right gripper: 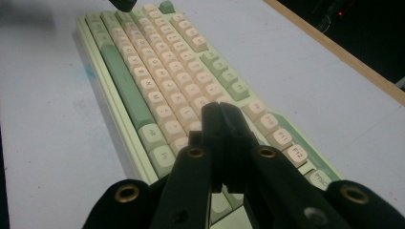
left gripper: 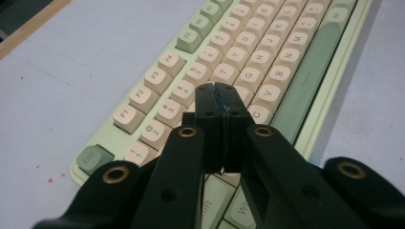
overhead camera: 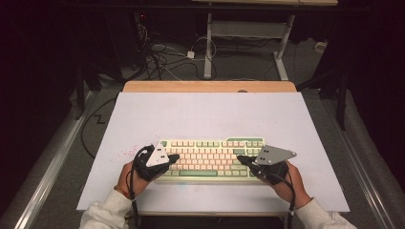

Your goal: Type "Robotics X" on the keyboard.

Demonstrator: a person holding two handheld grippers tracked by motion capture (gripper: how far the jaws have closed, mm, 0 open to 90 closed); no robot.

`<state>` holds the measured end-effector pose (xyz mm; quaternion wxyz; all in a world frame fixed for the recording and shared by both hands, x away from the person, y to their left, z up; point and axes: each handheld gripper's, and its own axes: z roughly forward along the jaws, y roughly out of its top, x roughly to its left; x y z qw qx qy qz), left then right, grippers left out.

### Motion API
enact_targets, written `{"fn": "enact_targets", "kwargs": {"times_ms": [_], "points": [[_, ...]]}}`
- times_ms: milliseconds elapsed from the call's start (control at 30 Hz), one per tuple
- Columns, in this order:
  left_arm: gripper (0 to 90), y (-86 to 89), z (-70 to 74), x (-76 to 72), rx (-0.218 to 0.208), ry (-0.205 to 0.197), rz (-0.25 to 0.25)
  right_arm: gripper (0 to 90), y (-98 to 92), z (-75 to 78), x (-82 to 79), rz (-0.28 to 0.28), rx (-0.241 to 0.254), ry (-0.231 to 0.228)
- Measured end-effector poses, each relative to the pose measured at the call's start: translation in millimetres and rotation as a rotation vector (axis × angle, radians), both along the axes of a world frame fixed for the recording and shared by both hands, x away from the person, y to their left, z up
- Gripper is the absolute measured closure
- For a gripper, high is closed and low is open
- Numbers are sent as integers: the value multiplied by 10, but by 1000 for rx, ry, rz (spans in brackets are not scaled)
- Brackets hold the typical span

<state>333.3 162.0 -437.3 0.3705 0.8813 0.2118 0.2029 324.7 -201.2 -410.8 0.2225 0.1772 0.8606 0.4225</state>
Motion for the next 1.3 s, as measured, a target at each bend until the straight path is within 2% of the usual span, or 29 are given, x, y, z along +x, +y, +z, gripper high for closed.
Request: {"fn": "enact_targets", "kwargs": {"times_ms": [667, 1033, 1300], "points": [[867, -78, -88, 70, 24, 30, -12, 899, 14, -14, 3, 1, -7, 6], [868, -123, -150, 108, 53, 49, -18, 899, 24, -27, 7, 4, -13, 9], [867, -107, -185, 137, 56, 57, -3, 899, 27, -29, 7, 3, -15, 10]]}}
